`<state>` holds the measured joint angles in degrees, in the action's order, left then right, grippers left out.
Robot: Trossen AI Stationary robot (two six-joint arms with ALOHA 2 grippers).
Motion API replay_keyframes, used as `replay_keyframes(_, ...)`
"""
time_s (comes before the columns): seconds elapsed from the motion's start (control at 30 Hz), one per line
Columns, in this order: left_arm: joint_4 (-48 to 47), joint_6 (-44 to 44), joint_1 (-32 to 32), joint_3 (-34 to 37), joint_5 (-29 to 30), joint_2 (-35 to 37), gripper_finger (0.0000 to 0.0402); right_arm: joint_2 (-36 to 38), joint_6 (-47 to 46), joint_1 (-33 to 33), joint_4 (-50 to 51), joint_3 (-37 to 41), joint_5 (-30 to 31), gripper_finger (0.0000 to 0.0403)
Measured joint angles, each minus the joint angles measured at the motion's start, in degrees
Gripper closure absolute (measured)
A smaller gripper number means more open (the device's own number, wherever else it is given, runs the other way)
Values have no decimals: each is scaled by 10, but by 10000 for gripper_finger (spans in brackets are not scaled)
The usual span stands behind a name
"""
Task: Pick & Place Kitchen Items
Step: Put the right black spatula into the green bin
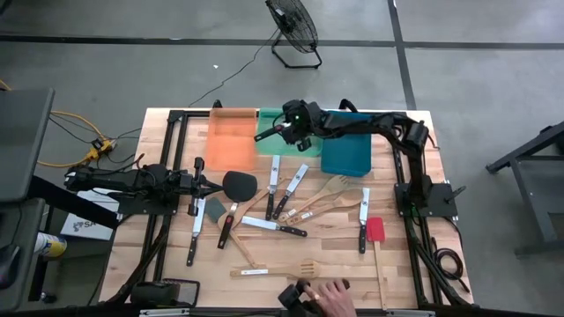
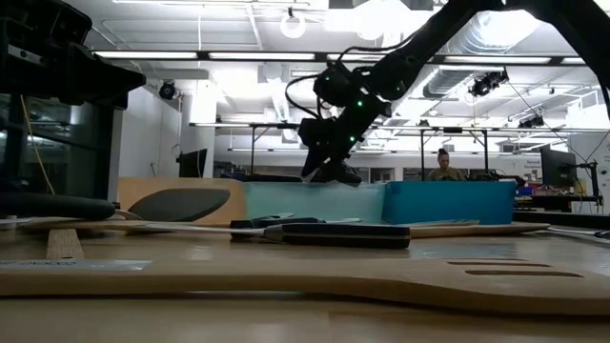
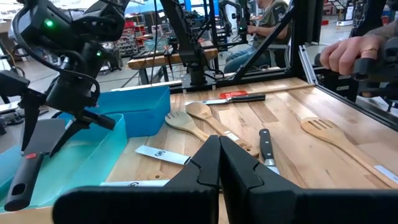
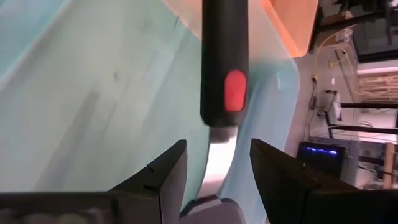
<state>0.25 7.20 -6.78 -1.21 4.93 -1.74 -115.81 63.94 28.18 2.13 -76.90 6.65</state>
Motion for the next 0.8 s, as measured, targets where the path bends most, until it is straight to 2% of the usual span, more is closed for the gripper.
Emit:
replay_keyframes(0.27,0,0,0,0,0,0,402,-1,-47,23,0,0,-40,236)
replay_keyframes(0.5,0,0,0,0,0,0,402,-6,-101,25,-11,0,-70,260)
replay_keyframes(0.8,0,0,0,0,0,0,402,-19,-139,27,-16,0,-51,301)
